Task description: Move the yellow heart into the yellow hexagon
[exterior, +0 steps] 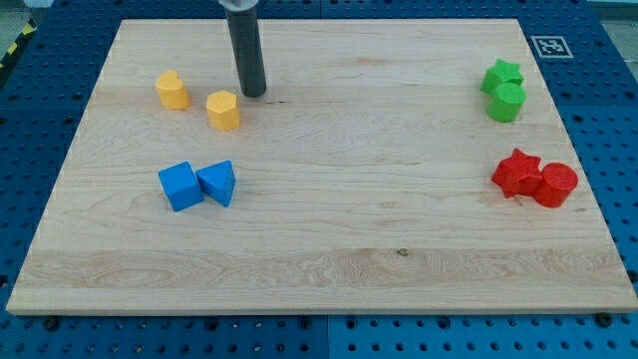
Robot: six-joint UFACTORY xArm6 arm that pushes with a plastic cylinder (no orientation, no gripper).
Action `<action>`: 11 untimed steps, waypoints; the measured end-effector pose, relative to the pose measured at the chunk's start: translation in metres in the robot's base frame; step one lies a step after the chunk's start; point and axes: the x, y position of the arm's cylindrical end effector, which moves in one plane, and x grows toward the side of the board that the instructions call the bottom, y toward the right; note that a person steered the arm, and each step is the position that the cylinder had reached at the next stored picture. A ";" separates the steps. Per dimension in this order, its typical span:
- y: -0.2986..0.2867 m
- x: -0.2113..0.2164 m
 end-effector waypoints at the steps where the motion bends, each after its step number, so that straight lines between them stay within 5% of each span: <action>1: -0.036 -0.030; 3: -0.147 -0.019; 5: -0.045 0.043; 9: -0.003 0.000; 11: 0.133 0.033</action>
